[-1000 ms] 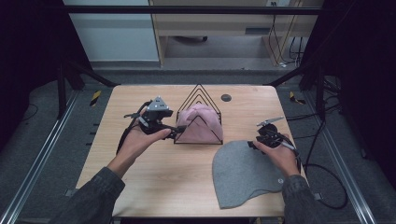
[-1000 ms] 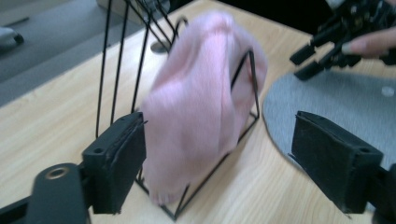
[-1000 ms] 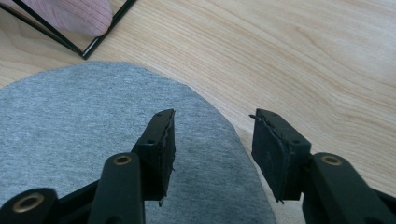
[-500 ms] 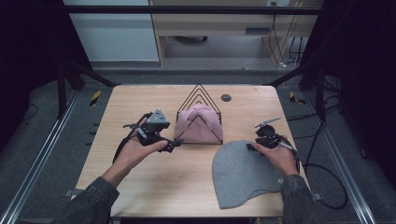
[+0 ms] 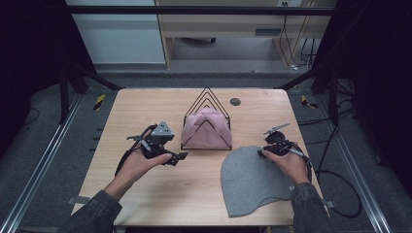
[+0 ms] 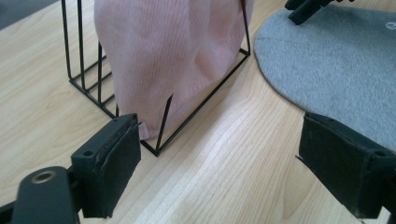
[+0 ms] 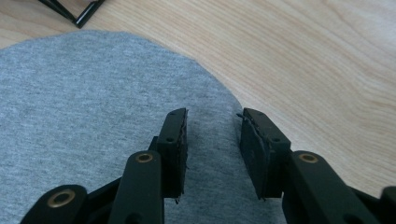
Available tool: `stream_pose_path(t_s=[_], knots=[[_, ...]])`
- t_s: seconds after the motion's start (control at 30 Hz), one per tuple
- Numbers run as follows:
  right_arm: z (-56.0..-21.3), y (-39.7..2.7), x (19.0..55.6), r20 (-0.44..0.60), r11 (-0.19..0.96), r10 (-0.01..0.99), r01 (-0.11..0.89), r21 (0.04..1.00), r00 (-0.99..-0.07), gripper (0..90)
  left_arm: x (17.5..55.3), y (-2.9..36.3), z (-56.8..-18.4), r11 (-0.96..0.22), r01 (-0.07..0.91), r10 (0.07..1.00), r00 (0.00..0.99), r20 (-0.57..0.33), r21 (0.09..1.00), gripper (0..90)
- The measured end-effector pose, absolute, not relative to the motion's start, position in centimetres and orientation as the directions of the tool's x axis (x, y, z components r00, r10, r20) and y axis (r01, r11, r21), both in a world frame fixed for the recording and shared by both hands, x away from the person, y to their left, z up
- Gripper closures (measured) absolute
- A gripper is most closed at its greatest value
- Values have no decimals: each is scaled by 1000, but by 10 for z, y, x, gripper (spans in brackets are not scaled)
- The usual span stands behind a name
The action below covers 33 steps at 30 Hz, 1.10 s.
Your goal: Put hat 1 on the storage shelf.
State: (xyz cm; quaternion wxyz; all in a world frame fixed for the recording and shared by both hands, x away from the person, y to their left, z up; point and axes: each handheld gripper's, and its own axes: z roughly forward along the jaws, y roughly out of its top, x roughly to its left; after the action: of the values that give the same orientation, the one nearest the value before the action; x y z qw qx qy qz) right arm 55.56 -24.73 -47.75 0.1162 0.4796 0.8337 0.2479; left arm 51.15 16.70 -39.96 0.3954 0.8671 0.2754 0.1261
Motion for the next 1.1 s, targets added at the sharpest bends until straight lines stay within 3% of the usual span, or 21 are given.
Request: stream_pose_path(t_s=[0.2, 0.37, 0.57, 0.9, 1.1], knots=[[-479, -246, 556, 45, 425, 854, 744, 516, -518, 595, 512, 176, -406, -519, 399, 594, 805, -17, 756, 125], [-478, -248, 554, 48, 435, 847, 740, 513, -530, 736, 511, 182, -411, -505, 409, 604, 796, -27, 760, 126], [-479, -246, 551, 54, 447, 834, 729, 519, -549, 844, 511, 191, -428, -498, 441, 618, 785, -51, 747, 127], [-473, -242, 540, 56, 441, 825, 703, 558, -562, 859, 505, 200, -452, -540, 472, 584, 807, -93, 697, 107], [-442, -236, 517, 32, 448, 783, 599, 663, -621, 860, 499, 202, -455, -561, 465, 559, 823, -100, 685, 114]])
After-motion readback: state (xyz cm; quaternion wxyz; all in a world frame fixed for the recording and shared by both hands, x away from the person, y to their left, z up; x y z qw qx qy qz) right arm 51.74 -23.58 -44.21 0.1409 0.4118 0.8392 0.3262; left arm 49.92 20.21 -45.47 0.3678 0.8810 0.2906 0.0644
